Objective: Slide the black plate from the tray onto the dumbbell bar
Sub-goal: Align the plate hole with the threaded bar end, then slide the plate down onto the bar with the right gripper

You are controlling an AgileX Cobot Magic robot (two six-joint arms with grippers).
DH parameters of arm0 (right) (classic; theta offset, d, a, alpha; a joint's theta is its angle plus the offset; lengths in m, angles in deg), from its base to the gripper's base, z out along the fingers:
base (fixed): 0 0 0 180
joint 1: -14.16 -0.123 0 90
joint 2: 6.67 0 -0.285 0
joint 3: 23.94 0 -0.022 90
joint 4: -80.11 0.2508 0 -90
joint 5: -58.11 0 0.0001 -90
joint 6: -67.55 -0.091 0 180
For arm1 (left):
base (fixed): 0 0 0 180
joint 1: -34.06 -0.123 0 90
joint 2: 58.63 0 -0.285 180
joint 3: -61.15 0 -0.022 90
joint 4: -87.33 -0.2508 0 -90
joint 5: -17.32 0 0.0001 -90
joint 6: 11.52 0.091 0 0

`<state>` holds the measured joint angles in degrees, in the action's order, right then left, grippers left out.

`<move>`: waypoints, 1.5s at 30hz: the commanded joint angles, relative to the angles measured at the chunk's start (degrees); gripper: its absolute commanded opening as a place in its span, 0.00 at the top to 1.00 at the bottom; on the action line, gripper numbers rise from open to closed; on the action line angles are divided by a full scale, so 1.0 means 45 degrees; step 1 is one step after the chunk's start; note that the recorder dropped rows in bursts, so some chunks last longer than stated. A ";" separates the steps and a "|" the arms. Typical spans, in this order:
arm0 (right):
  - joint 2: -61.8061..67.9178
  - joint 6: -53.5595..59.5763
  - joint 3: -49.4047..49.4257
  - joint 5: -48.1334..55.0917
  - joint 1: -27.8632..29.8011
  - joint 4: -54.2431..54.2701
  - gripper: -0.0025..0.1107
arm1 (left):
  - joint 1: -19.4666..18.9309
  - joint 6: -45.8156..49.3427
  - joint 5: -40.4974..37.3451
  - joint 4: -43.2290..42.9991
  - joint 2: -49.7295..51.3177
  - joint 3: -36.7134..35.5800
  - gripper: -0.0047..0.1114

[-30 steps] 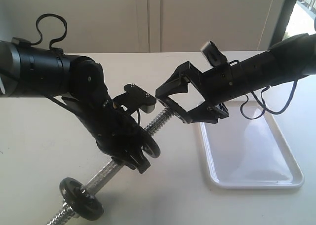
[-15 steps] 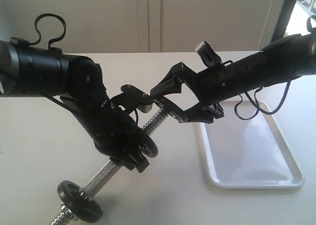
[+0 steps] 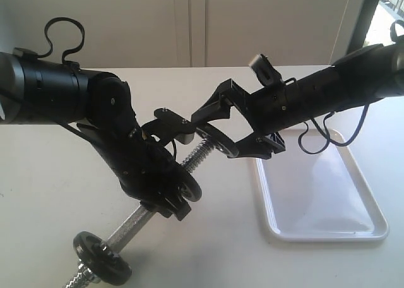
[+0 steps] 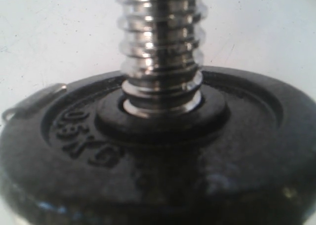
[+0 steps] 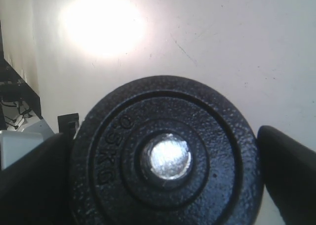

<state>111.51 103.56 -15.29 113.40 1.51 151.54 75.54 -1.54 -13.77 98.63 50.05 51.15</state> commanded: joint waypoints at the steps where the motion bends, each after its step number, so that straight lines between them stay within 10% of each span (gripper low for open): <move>1: -0.0090 -0.0052 0.0003 0.1119 -0.0255 0.0656 0.98 | 0.0094 -0.0236 0.0989 0.0818 -0.0592 0.0300 0.96; 45: -0.0090 0.0804 0.0003 0.2224 -0.0624 0.1419 0.98 | 0.0071 -0.0800 0.1328 0.0674 -0.0839 0.0300 0.96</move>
<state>112.42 104.28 -14.84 116.14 -0.84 154.96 75.55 -4.55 -11.25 99.04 48.96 51.15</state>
